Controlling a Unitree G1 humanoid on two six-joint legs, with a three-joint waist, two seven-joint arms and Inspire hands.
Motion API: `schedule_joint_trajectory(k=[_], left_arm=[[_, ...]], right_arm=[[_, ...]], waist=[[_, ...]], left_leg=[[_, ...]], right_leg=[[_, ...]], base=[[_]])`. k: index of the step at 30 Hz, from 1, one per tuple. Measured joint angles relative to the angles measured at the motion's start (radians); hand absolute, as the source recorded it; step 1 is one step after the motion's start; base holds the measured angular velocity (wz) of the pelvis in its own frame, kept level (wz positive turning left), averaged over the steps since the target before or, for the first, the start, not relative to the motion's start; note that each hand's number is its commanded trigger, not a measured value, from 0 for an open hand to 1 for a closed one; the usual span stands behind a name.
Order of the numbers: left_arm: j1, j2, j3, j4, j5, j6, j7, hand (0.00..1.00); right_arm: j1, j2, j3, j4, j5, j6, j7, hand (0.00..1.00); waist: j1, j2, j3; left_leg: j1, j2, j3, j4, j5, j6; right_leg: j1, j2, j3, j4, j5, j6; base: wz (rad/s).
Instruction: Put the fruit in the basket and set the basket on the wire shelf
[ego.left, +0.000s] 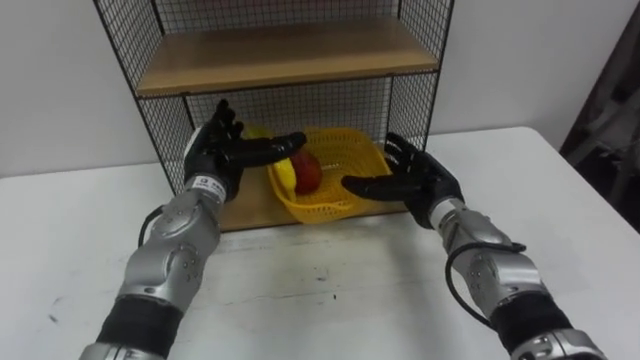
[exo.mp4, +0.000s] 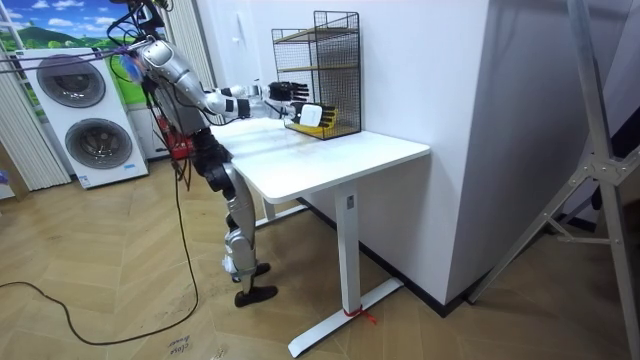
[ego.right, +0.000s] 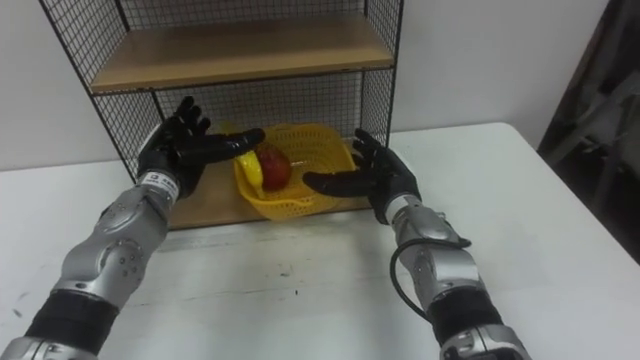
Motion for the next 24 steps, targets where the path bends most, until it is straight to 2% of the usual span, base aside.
schedule_joint_trajectory(k=[4, 8, 13, 17, 23, 24], left_arm=[[0.000, 0.000, 0.012, -0.015, 0.003, 0.000, -0.004, 0.00], [0.000, 0.000, 0.041, -0.063, 0.010, 0.000, -0.002, 0.00], [0.002, 0.000, 0.054, -0.089, 0.010, 0.006, -0.001, 0.00], [0.003, 0.001, 0.058, -0.099, 0.010, 0.007, -0.001, 0.00], [0.076, 0.002, 0.059, -0.190, 0.011, 0.007, -0.002, 0.00], [0.105, 0.004, 0.059, -0.223, 0.011, 0.006, -0.002, 0.00]], right_arm=[[0.011, 0.000, -0.012, -0.004, -0.001, 0.002, 0.009, 0.00], [0.044, 0.000, -0.038, -0.116, -0.001, 0.007, 0.019, 0.00], [0.047, 0.000, -0.045, -0.154, 0.000, 0.009, 0.022, 0.00], [0.072, -0.001, -0.067, -0.213, 0.000, 0.026, 0.022, 0.00], [0.115, -0.001, -0.067, -0.305, -0.015, 0.027, 0.016, 0.00], [0.132, -0.001, -0.067, -0.340, -0.032, 0.026, 0.017, 0.00]], waist=[[0.006, -0.002, -0.0013], [0.007, -0.006, -0.0051], [0.008, -0.006, -0.0051], [0.012, -0.006, -0.0053], [0.009, -0.007, -0.0049], [0.008, -0.007, -0.0048]], left_leg=[[0.003, 0.000, 0.001, -0.001, 0.000, 0.000], [-0.006, 0.000, 0.002, -0.001, 0.001, 0.000], [-0.004, 0.001, 0.003, -0.001, 0.001, 0.000], [-0.013, 0.001, 0.002, -0.001, 0.001, 0.000], [-0.014, 0.002, 0.002, -0.001, 0.002, 0.000], [-0.012, 0.002, 0.002, -0.001, 0.002, 0.000]], right_leg=[[0.006, 0.000, -0.001, -0.001, 0.001, -0.001], [0.000, 0.000, -0.001, -0.002, 0.001, -0.001], [-0.001, 0.001, 0.001, -0.002, 0.003, -0.003], [-0.009, 0.001, 0.001, -0.002, 0.001, -0.001], [-0.012, 0.001, 0.002, -0.001, 0.002, -0.003], [-0.013, 0.001, 0.003, -0.001, 0.001, -0.002]], base=[[0.00], [0.00], [0.00], [0.00], [0.00], [0.00]])
